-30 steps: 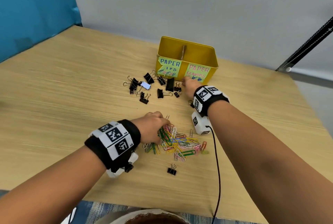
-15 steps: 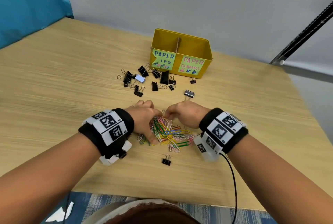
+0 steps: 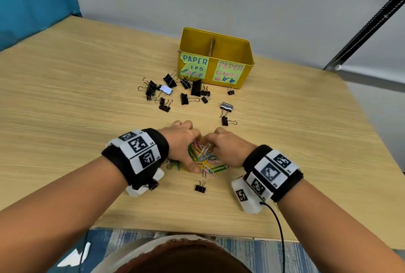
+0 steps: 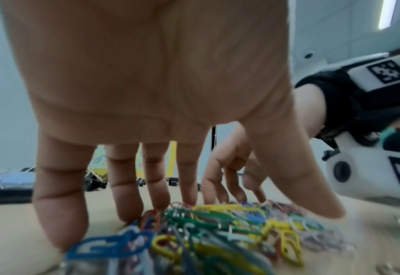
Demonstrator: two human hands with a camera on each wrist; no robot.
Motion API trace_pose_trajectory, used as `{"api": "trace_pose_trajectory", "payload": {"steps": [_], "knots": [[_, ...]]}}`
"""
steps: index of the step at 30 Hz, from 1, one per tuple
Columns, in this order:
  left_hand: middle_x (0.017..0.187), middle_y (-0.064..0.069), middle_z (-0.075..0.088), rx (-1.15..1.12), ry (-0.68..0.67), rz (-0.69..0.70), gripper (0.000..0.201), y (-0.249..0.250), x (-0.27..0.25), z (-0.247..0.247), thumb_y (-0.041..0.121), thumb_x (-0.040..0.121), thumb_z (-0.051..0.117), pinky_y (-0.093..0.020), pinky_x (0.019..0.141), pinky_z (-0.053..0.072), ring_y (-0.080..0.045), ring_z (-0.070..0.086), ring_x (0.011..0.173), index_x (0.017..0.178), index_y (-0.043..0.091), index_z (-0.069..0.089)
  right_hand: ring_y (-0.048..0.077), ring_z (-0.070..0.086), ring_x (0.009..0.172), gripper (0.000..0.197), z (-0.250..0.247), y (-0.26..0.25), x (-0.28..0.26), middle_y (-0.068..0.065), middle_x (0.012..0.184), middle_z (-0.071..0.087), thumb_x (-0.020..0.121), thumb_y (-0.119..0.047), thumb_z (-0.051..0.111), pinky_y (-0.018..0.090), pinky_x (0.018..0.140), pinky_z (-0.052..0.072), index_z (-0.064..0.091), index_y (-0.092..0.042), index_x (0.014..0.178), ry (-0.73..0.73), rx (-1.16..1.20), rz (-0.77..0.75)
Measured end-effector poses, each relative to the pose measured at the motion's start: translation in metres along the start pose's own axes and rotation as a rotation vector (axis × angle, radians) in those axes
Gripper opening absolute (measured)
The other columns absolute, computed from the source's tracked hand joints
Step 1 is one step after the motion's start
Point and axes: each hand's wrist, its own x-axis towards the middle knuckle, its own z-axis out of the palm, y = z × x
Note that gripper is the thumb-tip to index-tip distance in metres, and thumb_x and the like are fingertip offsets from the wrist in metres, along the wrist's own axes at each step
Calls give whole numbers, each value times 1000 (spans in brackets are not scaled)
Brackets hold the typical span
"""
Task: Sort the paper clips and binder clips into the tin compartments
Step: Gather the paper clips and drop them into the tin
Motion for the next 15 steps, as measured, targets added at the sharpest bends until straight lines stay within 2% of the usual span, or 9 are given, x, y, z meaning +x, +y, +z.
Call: {"api": "trace_pose_trajectory", "payload": {"steps": [2,3,6,7,9,12,15], "knots": [[133,-3,37,-62,14,-21,91,-7,-3,-5,52,62,77,-43,106,38,-22,31,127,138,25,35,30,49,119,42,-8,2,-7,11,127,44,90,-21,48,39,103,42,48,-23,132,27,19,32],[135,-4,36,-78,24,-43,95,-12,-5,-7,51,60,78,-45,107,37,-23,29,129,140,27,32,29,48,120,48,-12,5,-13,10,129,42,87,-31,56,39,103,42,45,-23,133,45,39,70],[135,-6,34,-34,-5,-118,104,-26,-11,-9,47,55,83,-46,107,38,-25,32,129,141,26,29,29,47,122,88,-15,15,-29,9,134,37,68,-51,73,40,101,44,32,-19,138,-29,37,227],[134,-7,34,-14,-21,-133,105,-27,-12,-7,44,54,85,-45,106,40,-25,35,127,141,24,29,29,48,121,94,-12,16,-31,9,134,36,64,-52,76,40,101,44,31,-17,138,-61,9,264],[131,-9,35,6,-25,-142,102,-23,-11,-2,35,56,86,-44,104,42,-26,39,124,139,20,29,29,50,118,96,-2,12,-29,9,132,37,60,-48,80,40,100,46,32,-13,135,-52,-2,276],[126,-11,37,-9,-1,-125,87,-10,-6,4,20,61,83,-42,98,48,-28,45,117,134,13,36,27,52,112,86,7,-5,-20,9,127,39,63,-38,82,34,95,47,36,-11,131,0,75,206],[123,-11,39,-29,17,-110,74,-3,0,6,13,66,79,-40,95,50,-27,50,111,129,11,40,28,53,110,72,6,-19,-8,11,126,39,70,-26,78,36,96,47,40,-9,130,24,127,161]]}}
